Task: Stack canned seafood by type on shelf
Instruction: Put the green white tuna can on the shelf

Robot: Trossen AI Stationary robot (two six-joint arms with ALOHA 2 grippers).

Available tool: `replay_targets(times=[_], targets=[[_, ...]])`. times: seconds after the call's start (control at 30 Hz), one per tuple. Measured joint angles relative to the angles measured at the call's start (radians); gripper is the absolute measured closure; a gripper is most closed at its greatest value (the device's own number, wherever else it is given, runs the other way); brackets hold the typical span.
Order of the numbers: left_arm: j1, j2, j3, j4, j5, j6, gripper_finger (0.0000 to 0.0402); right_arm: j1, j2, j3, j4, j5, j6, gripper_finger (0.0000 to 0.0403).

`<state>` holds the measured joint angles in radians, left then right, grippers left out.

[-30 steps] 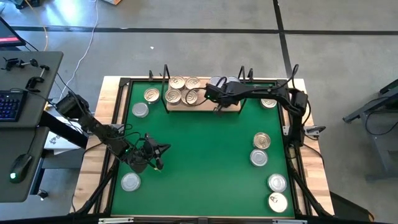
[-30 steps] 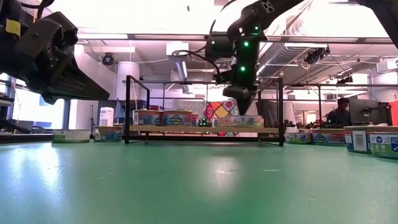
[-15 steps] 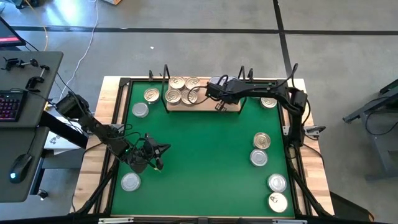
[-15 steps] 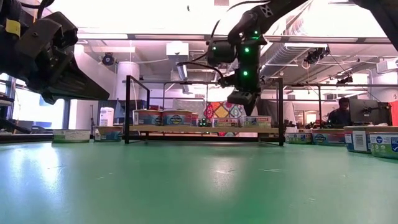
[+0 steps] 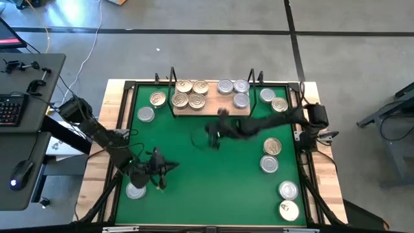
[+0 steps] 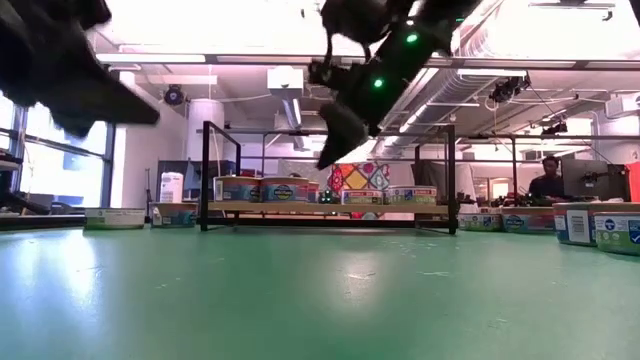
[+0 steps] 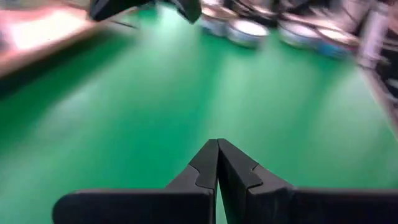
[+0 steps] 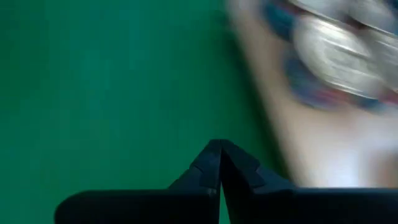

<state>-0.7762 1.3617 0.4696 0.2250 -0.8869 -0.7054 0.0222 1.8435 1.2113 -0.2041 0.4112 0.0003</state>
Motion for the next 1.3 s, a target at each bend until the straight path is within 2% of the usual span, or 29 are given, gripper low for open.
replay_targets(times=[0.1,0.23,0.3,0.37,0.43,0.6,0.73,0.8,0.83,0.97,1.03,1.07,1.1,1.17,1.3], targets=[[-0.014,0.000,0.159,-0.308,0.160,-0.084,0.0401,0.110,0.000,-0.098,0.184,-0.037,0.029,0.0403],[-0.032,0.042,0.389,-0.866,0.420,-0.363,0.0401,0.228,0.000,-0.195,0.349,-0.015,0.045,0.0403],[-0.046,0.073,0.458,-1.061,0.569,-0.496,0.0402,0.269,0.000,-0.223,0.374,0.008,0.046,0.0403],[-0.065,0.090,0.478,-1.141,0.745,-0.615,0.0401,0.299,0.000,-0.244,0.374,0.038,0.047,0.0403],[-0.091,0.101,0.465,-1.157,0.870,-0.712,0.0402,0.317,0.000,-0.257,0.371,0.076,0.048,0.0403],[-0.159,0.118,0.380,-1.070,1.038,-0.938,0.0402,0.327,0.000,-0.263,0.366,0.112,0.056,0.0403],[-0.189,0.124,0.338,-0.979,0.991,-0.985,0.0401,0.326,-0.001,-0.263,0.367,0.113,0.045,0.0403],[-0.184,0.126,0.335,-0.909,0.889,-0.958,0.0401,0.325,-0.001,-0.263,0.368,0.113,0.044,0.0403],[-0.176,0.126,0.334,-0.882,0.813,-0.931,0.0401,0.323,-0.001,-0.263,0.370,0.113,0.041,0.0403],[-0.125,0.134,0.324,-0.826,0.394,-0.764,0.0402,0.318,-0.001,-0.263,0.385,0.112,0.021,0.0403],[-0.092,0.133,0.329,-0.737,0.188,-0.653,0.0402,0.317,-0.001,-0.263,0.395,0.113,0.018,0.0403],[-0.075,0.129,0.332,-0.706,0.127,-0.588,0.0402,0.316,-0.001,-0.263,0.396,0.113,0.018,0.0403],[-0.059,0.126,0.334,-0.695,0.099,-0.519,0.0402,0.316,-0.001,-0.263,0.396,0.112,0.019,0.0403],[-0.026,0.128,0.347,-0.694,0.114,-0.415,0.0402,0.316,-0.001,-0.263,0.391,0.111,0.026,0.0403],[0.030,0.127,0.355,-0.755,0.192,-0.386,0.0402,0.312,-0.001,-0.263,0.393,0.110,0.046,0.0403]])
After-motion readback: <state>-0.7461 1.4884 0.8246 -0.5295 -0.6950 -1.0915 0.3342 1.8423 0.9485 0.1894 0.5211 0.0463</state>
